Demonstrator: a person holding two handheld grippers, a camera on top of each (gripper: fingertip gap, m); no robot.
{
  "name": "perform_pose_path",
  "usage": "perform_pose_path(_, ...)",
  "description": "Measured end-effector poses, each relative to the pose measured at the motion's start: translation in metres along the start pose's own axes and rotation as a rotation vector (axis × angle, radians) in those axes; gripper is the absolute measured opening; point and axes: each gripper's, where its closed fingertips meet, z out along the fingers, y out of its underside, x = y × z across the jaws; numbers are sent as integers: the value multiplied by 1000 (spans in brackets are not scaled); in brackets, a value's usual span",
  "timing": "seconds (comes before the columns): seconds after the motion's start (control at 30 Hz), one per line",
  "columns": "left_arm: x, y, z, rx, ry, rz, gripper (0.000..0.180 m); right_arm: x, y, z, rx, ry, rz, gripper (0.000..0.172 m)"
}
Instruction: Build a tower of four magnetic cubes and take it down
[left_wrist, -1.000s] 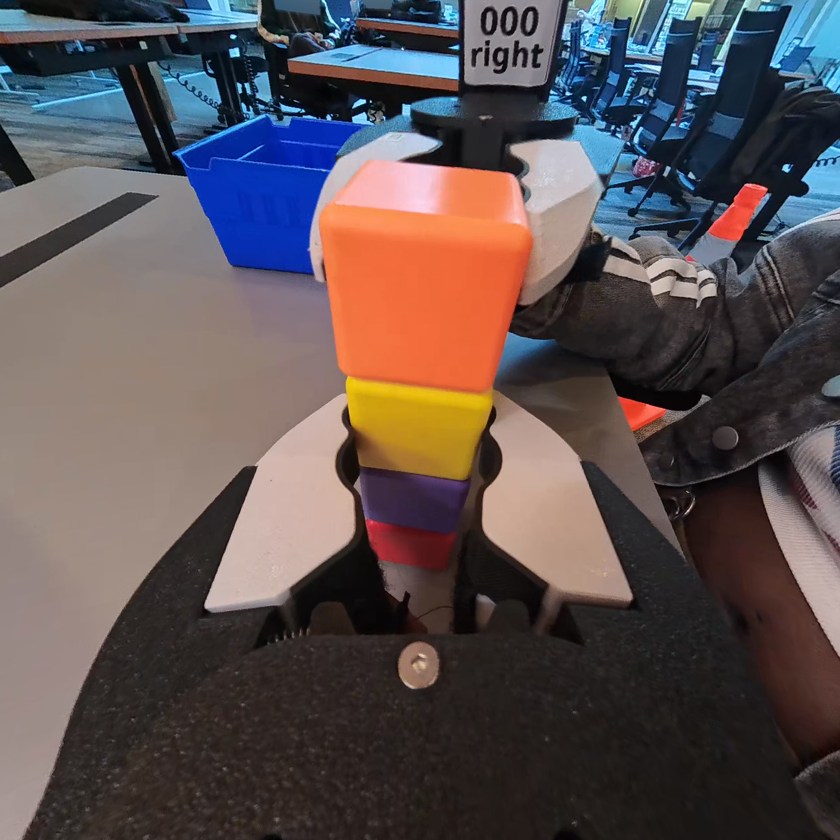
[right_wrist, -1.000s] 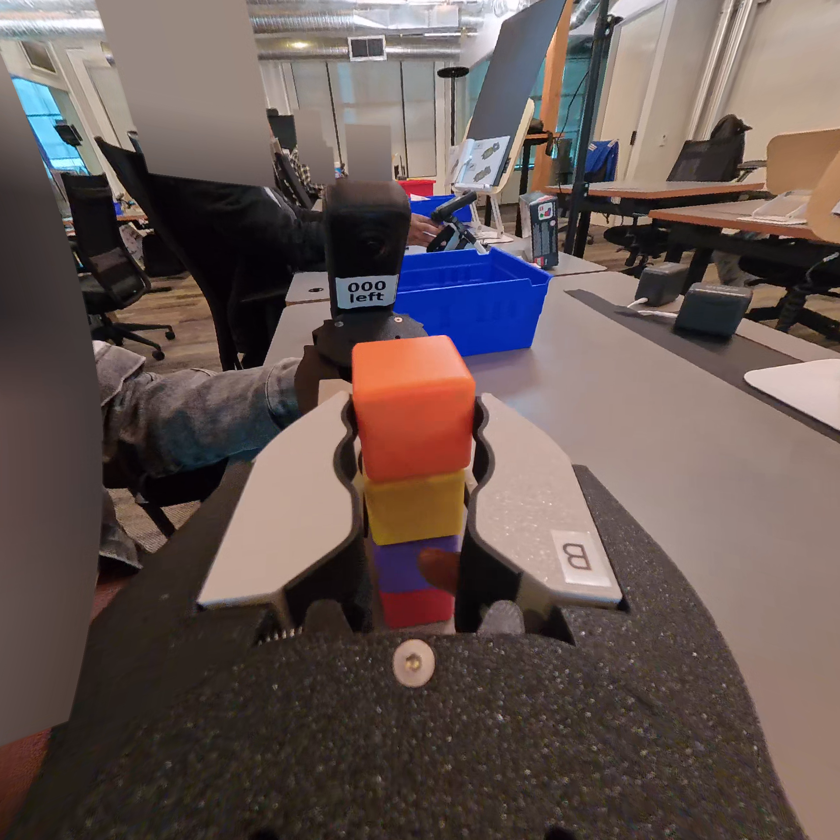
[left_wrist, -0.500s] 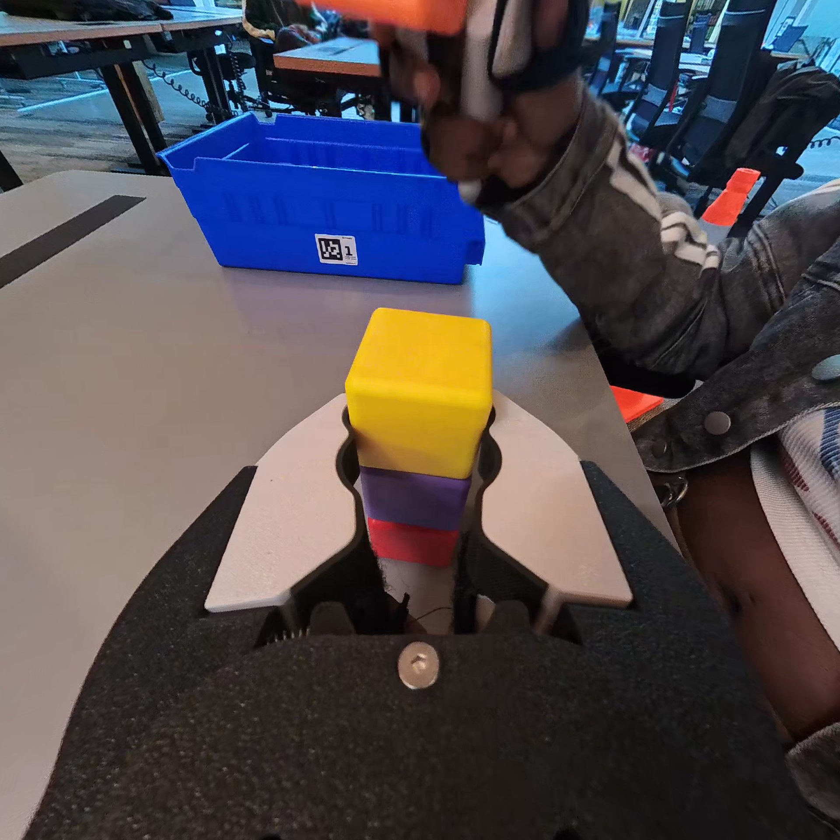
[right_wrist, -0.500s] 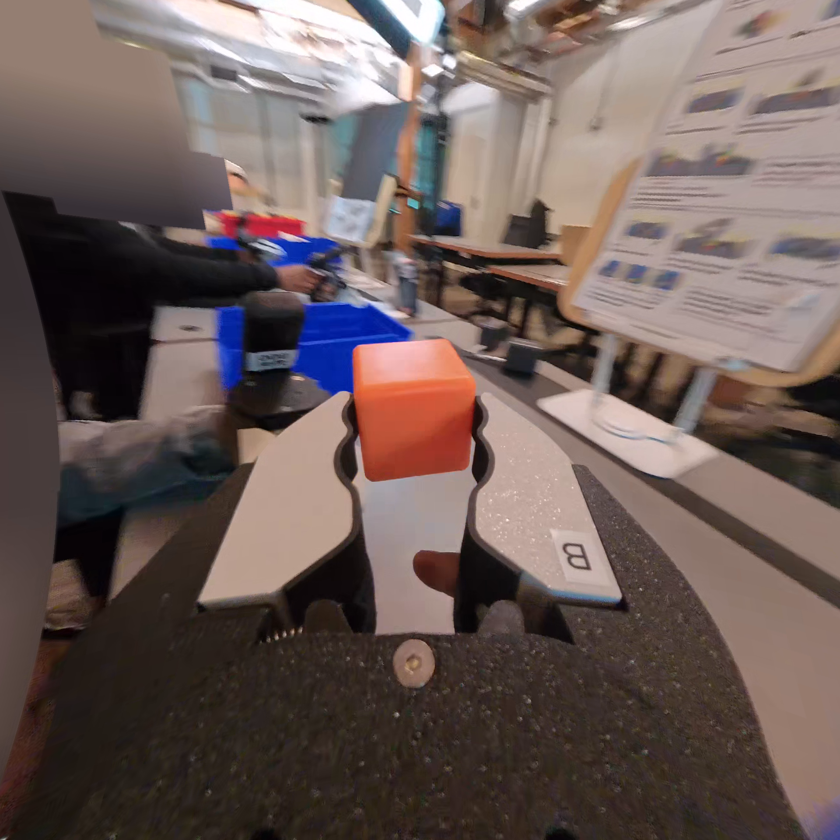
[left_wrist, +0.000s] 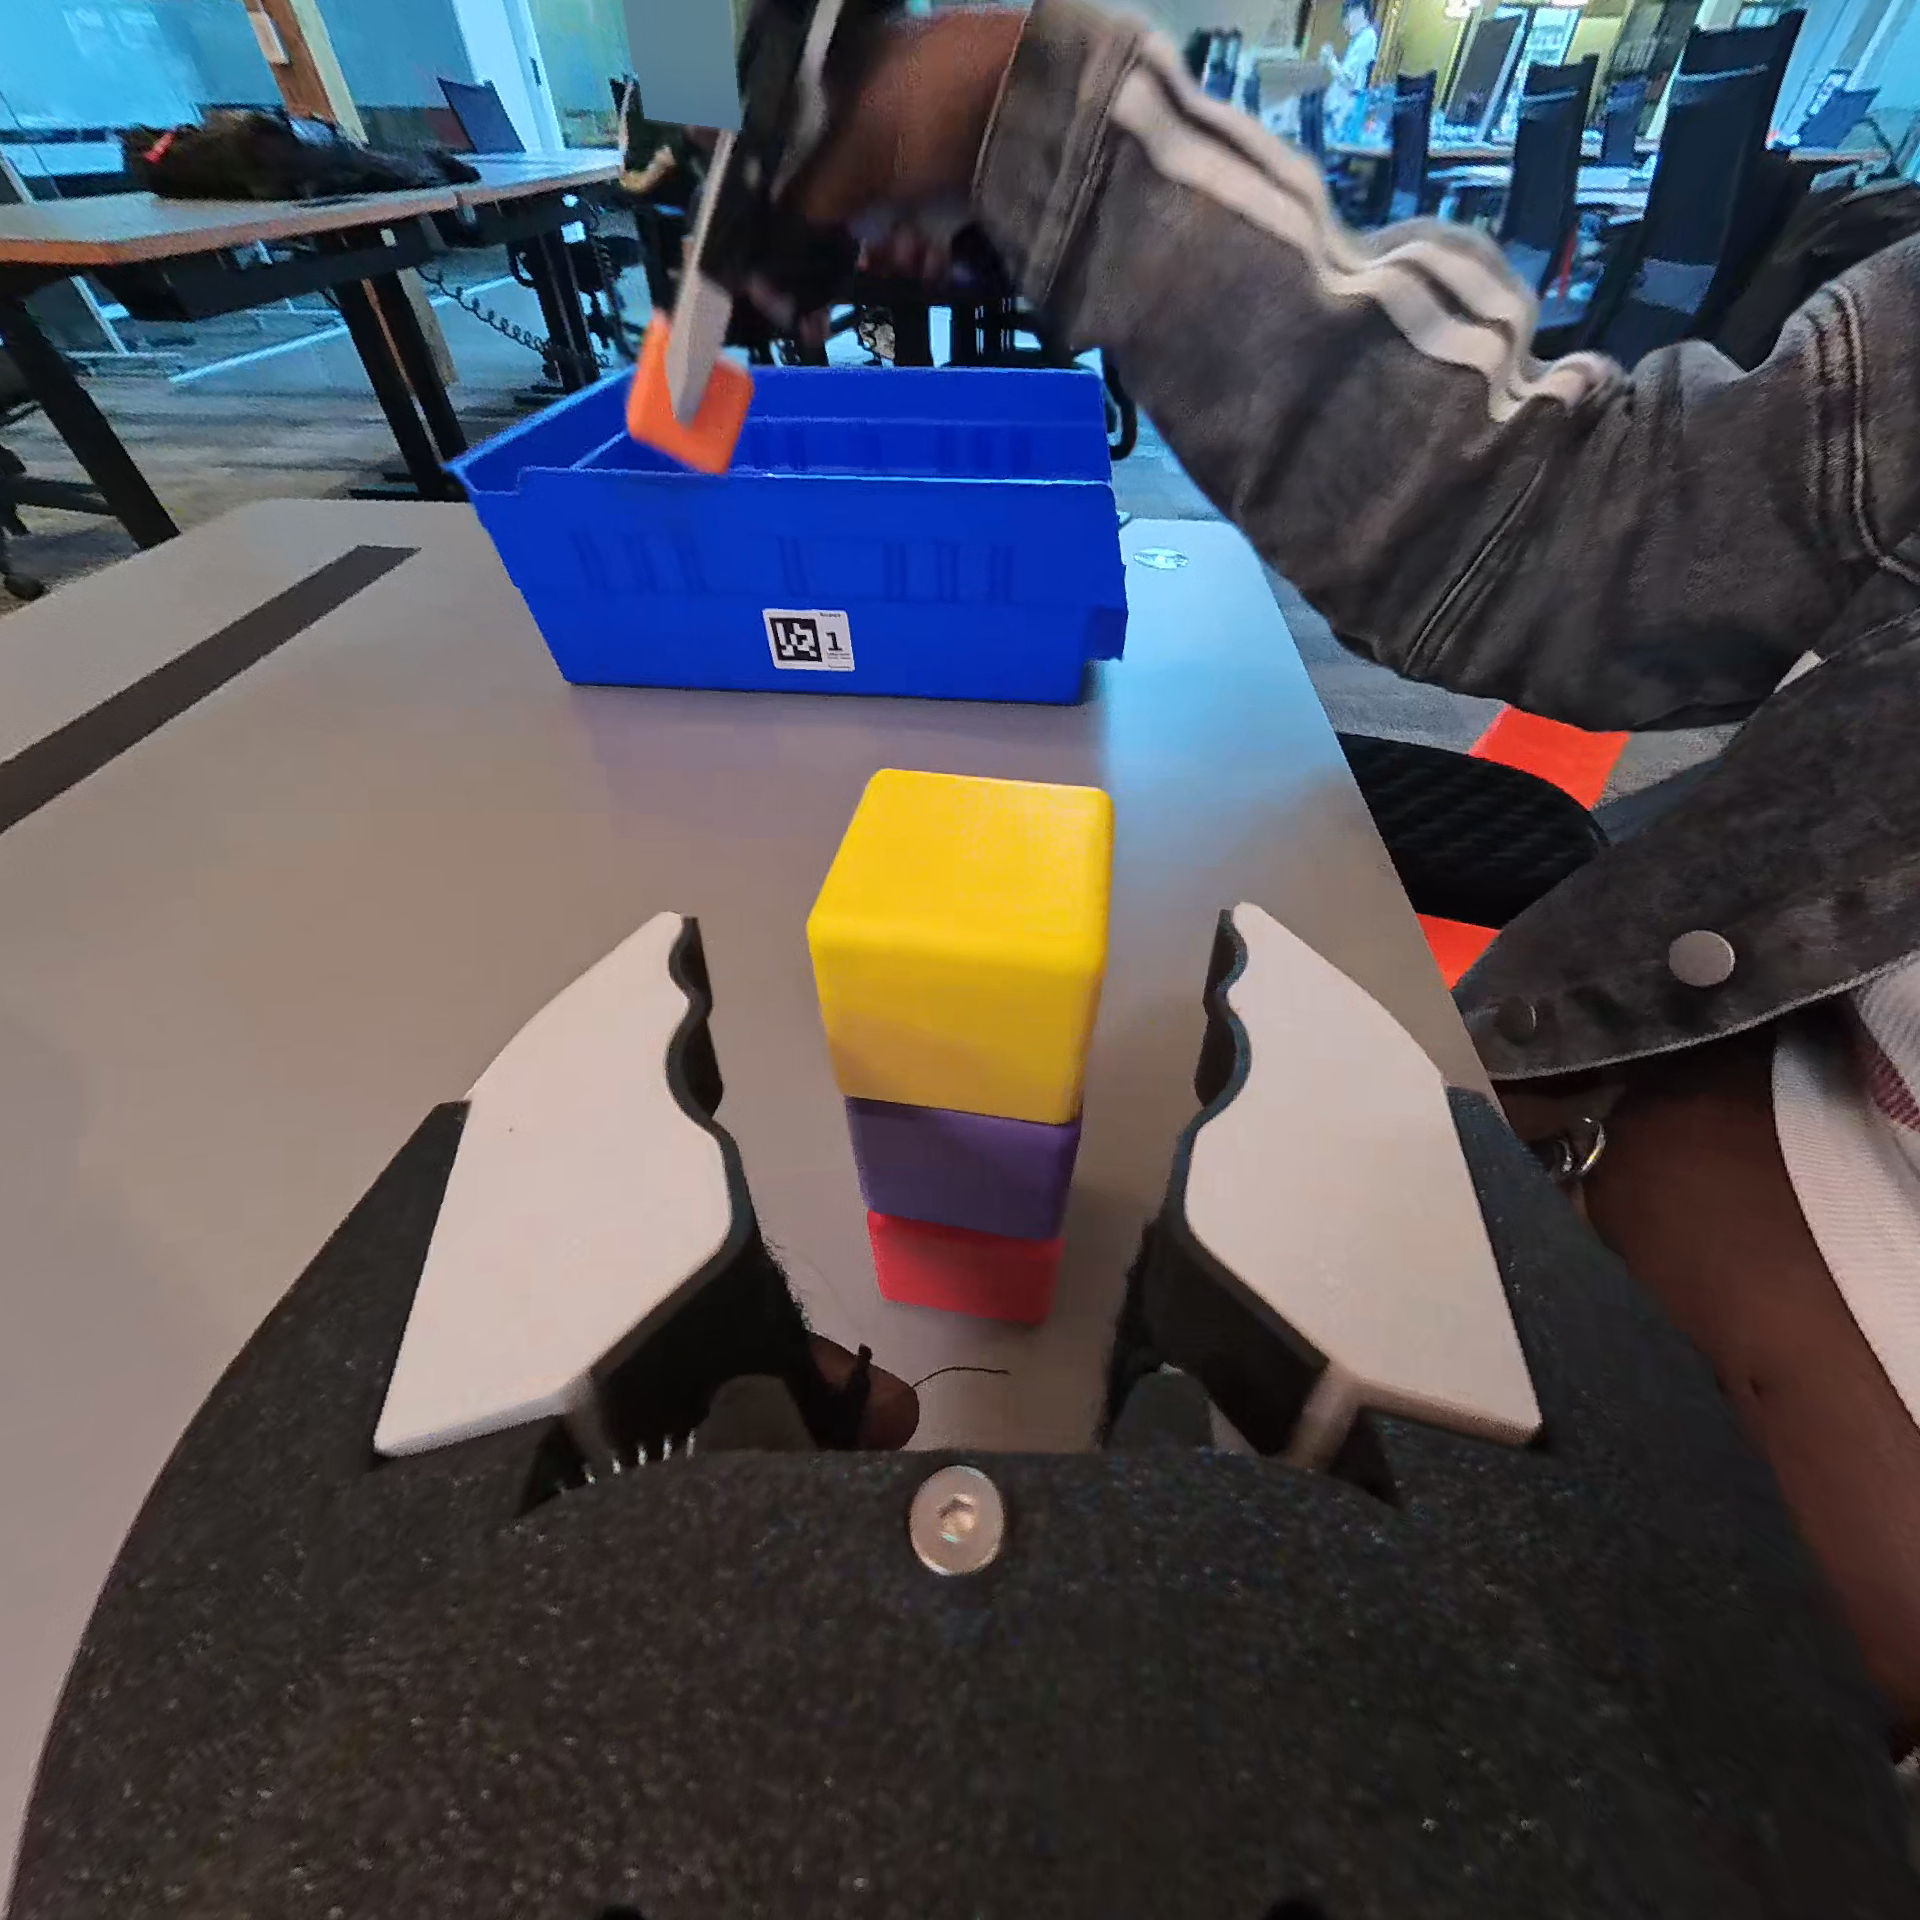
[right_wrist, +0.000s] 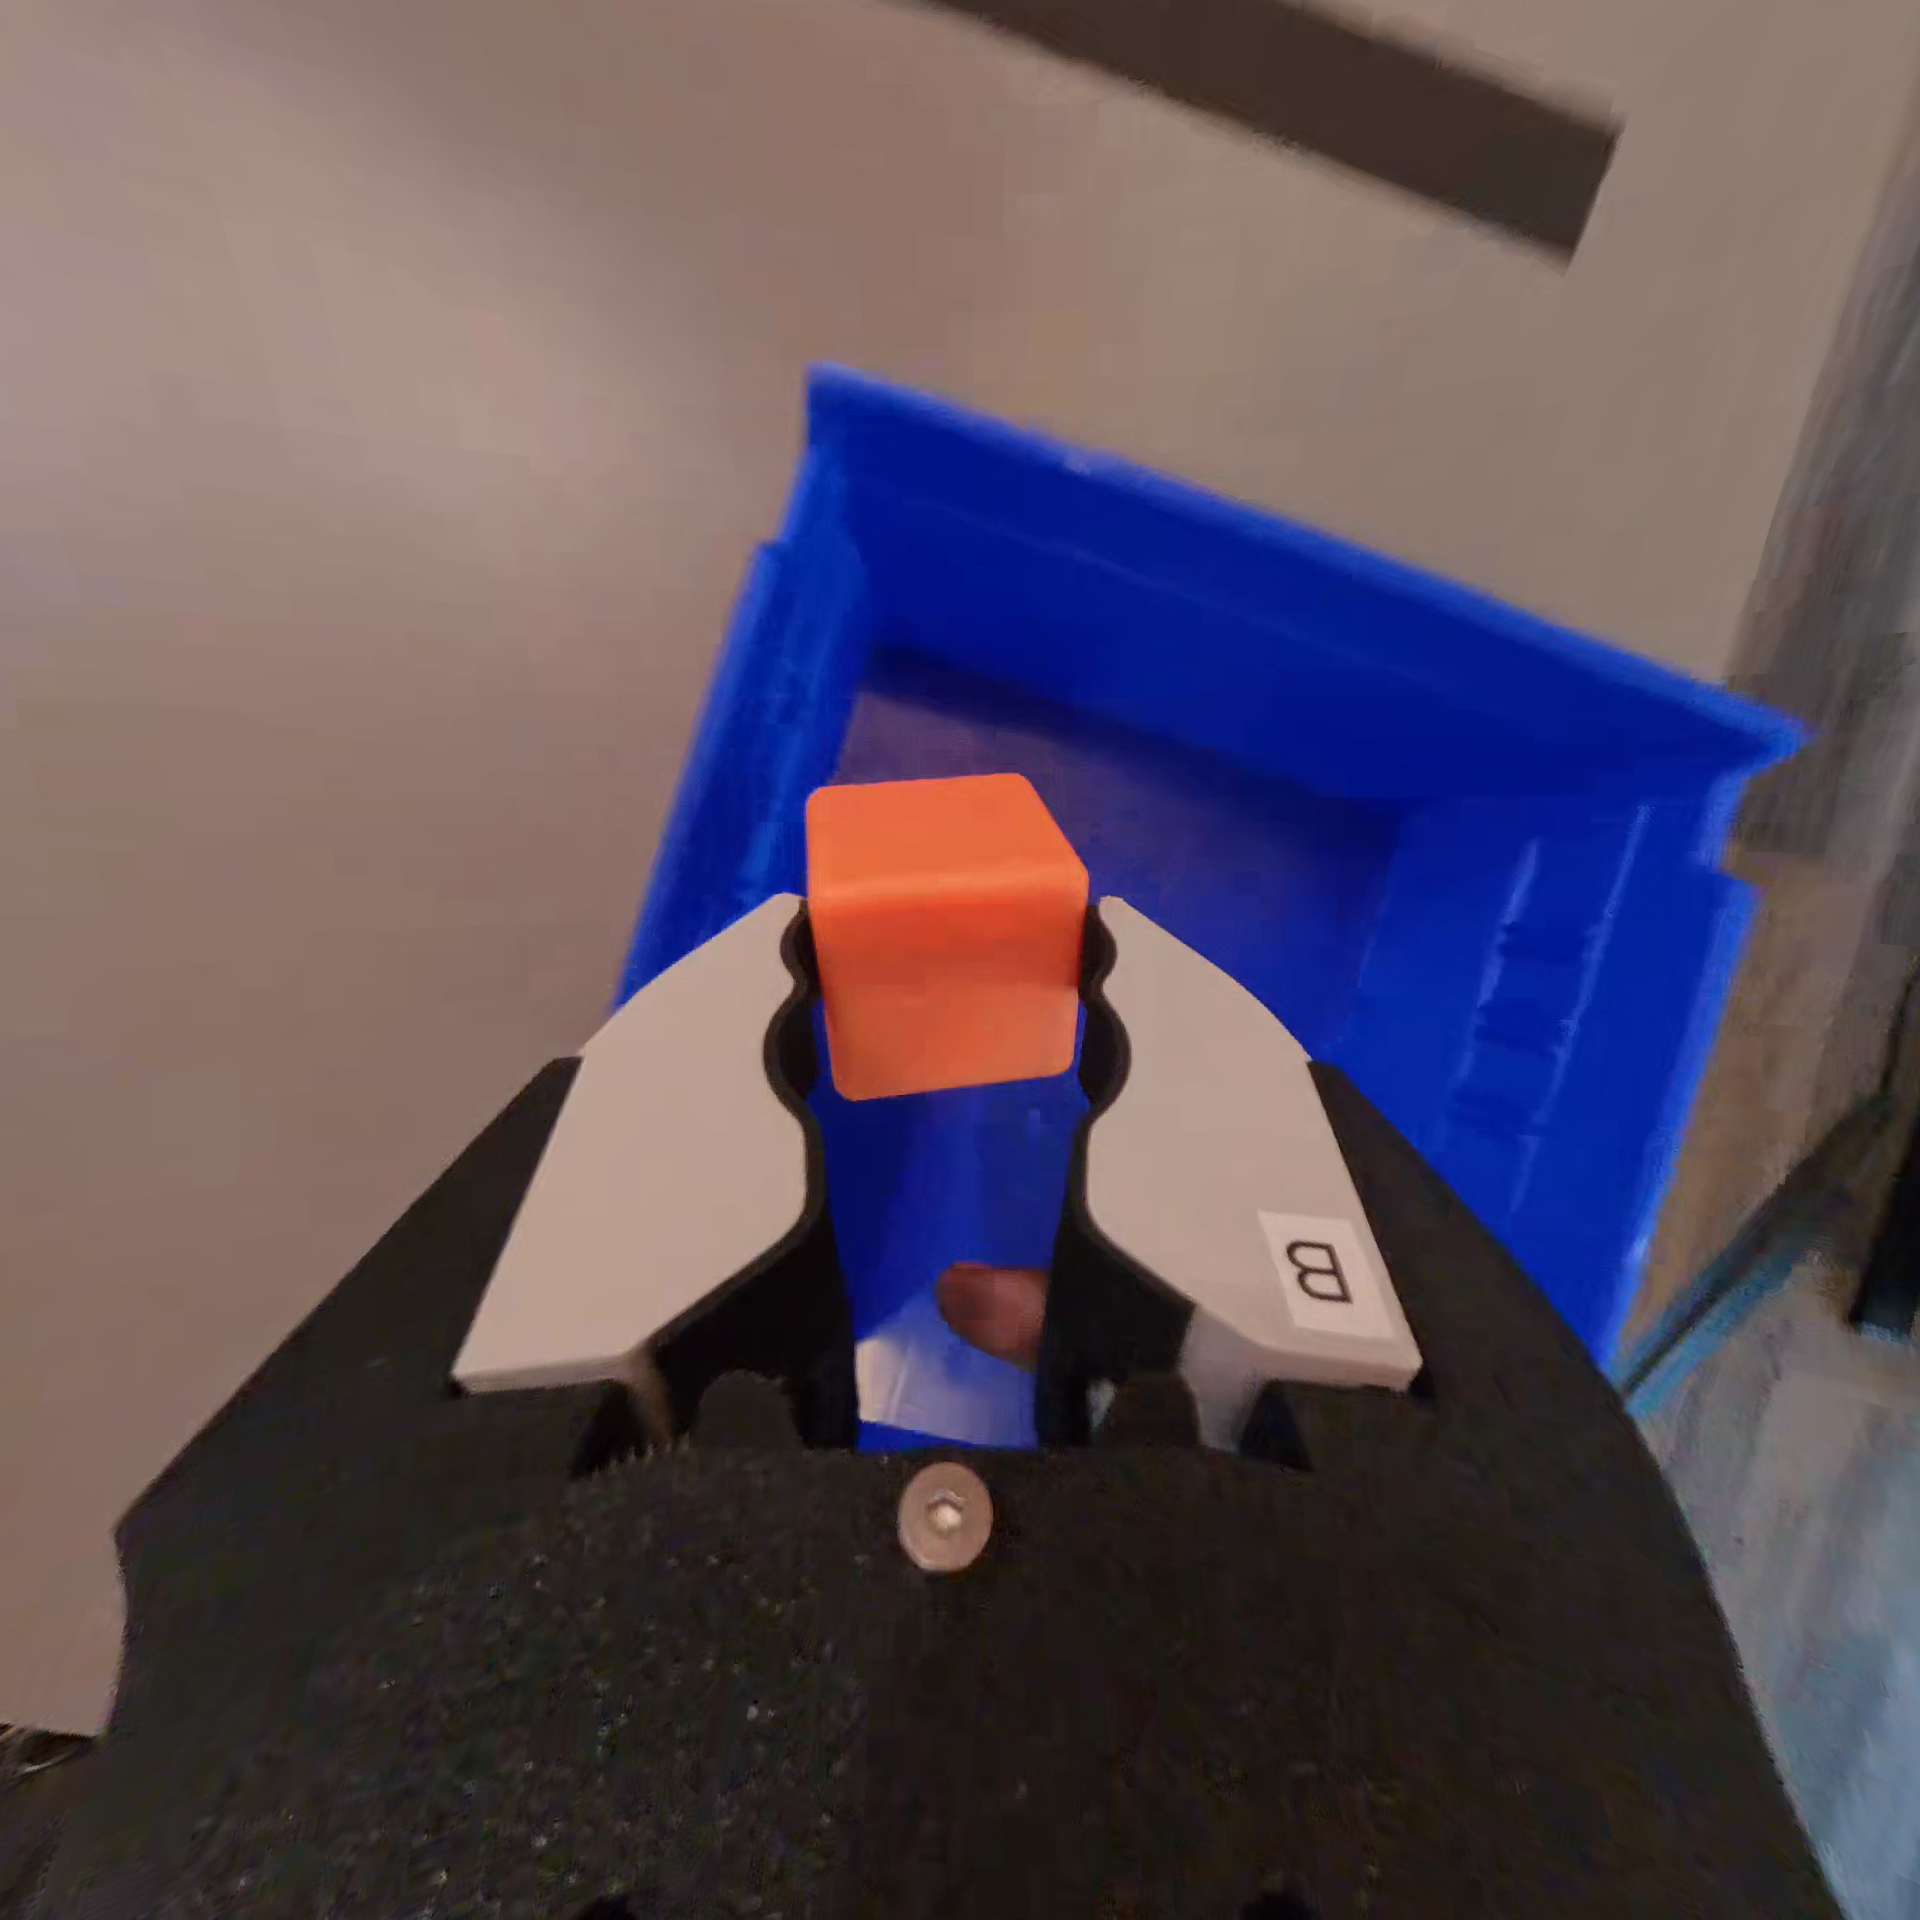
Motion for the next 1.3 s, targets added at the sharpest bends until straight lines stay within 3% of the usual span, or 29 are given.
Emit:
perform_pose_path(0.2, -5, -1, -2, 14, -26, -5, 95, 23, 24, 70, -299, -4, 80, 49)
perform_pose_path(0.47, -2, 3, -1, -13, -14, 12, 95, 30, 28, 87, -390, 56, 66, 49)
perform_pose_path(0.63, -3, 3, -2, -9, -15, 8, 97, 34, 7, 67, -253, 99, 94, 65)
perform_pose_path(0.73, -2, 6, -1, -24, -7, 7, 100, 28, -32, 22, 35, 138, 97, 72)
perform_pose_path(0.8, 0, 11, 2, -52, 7, 8, 102, -3, -70, -23, 348, 64, 46, 74)
perform_pose_path(0.87, 3, 18, 5, -87, 17, 23, 104, -70, -96, -73, 656, -162, -95, 76)
perform_pose_path(0.97, 4, 30, 9, -150, 15, 59, 102, -193, -77, -134, 914, -664, -360, 75)
perform_pose_path(1.03, 3, 35, 10, -174, 6, 76, 100, -253, -44, -143, 913, -907, -478, 77)
perform_pose_path(1.1, 2, 38, 12, -183, -1, 84, 97, -291, -15, -130, 850, -1018, -565, 83)
perform_pose_path(1.3, 2, 43, 15, -176, -2, 81, 86, -335, 16, -81, 761, -1058, -637, 76)
